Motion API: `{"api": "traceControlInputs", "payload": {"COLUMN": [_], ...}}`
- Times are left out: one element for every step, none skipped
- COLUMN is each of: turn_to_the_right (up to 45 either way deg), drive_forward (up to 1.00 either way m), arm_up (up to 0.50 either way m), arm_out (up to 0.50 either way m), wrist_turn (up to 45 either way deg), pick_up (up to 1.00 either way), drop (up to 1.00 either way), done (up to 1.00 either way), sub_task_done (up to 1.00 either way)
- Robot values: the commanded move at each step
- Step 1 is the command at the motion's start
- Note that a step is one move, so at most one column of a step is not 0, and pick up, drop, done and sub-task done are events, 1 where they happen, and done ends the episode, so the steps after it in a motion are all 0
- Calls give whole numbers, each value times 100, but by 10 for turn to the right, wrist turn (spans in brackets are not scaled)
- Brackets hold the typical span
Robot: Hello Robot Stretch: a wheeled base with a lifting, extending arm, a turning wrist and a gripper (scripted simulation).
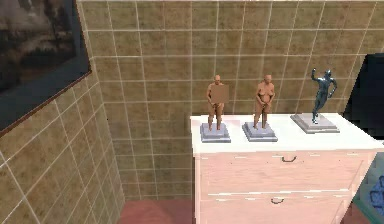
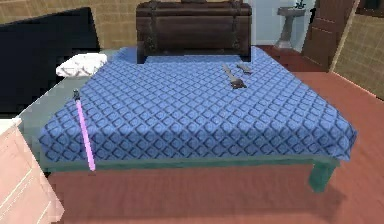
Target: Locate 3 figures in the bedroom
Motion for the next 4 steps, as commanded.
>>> {"api": "traceControlInputs", "payload": {"turn_to_the_right": [0, 450, 330, 0], "drive_forward": [0, 0, 0, 5], "arm_up": [0, 0, 0, 0], "arm_out": [0, 0, 0, 0], "wrist_turn": [0, 0, 0, 0], "pick_up": [0, 0, 0, 0], "drop": [0, 0, 0, 0], "done": [0, 0, 0, 0], "sub_task_done": [100, 0, 0, 0]}}
